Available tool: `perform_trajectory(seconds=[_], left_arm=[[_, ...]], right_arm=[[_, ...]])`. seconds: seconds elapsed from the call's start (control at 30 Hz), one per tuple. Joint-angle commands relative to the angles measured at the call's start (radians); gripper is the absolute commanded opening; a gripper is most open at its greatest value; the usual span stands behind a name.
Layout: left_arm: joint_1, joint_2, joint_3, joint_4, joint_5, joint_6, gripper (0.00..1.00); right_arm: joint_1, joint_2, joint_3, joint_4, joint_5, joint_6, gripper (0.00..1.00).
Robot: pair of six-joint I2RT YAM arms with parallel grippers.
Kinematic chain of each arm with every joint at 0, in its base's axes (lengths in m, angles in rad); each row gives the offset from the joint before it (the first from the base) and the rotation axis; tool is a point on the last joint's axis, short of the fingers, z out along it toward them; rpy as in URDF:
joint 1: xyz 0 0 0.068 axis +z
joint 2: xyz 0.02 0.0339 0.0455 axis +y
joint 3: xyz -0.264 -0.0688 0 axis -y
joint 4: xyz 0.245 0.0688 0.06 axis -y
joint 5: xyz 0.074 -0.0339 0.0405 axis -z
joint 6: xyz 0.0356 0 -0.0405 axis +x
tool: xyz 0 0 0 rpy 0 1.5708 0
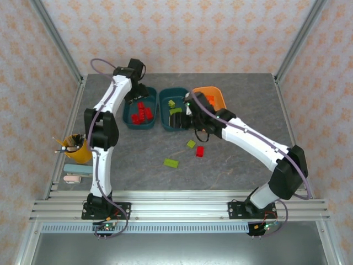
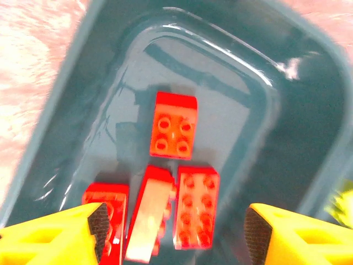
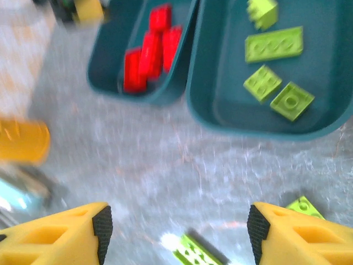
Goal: Sort the legos into containers by color
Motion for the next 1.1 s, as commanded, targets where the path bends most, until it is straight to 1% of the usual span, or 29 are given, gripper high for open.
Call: perform_trajectory(seconds=[0.0,0.13,0.23,0.37,0.47,0.57,0.63,0.73,0.9,1.07], left_arm=[[-0.026,-0.247,-0.14,0.021,-0.001,-0.041,0.71],[-0.071,-0.565,-0.471,0.105,0.013,-0.091,0.77],[-0.115,-0.787,-0.735,0.163,0.056,-0.155,0.8],[-0.166,-1.079,-1.015,0.142,0.068,-0.24,0.82],[-0.187,-1.285,-1.167,0.107,0.108,-0.287,0.84],[-0.197,-1.446,-1.262,0.051,0.164,-0.32,0.84],[-0.199,-1.53,-1.298,0.01,0.179,-0.322,0.84],[-0.198,-1.608,-1.32,-0.022,0.193,-0.322,0.84],[-0.198,-1.638,-1.32,-0.009,0.222,-0.324,0.83],[-0.199,-1.633,-1.309,-0.001,0.238,-0.308,0.84]], right_arm=[[0.062,0.01,-0.023,-0.144,-0.019,-0.268,0.68],[0.109,0.09,-0.035,-0.226,-0.067,-0.397,0.7],[0.143,0.164,-0.004,-0.274,-0.053,-0.47,0.71],[0.179,0.256,0.053,-0.32,-0.004,-0.516,0.72],[0.197,0.302,0.076,-0.324,0.0,-0.524,0.72],[0.222,0.345,0.093,-0.33,0.011,-0.531,0.73],[0.236,0.372,0.103,-0.335,0.031,-0.535,0.75],[0.252,0.417,0.117,-0.338,0.073,-0.526,0.75],[0.253,0.468,0.135,-0.33,0.117,-0.506,0.73],[0.253,0.527,0.175,-0.35,0.124,-0.489,0.65]])
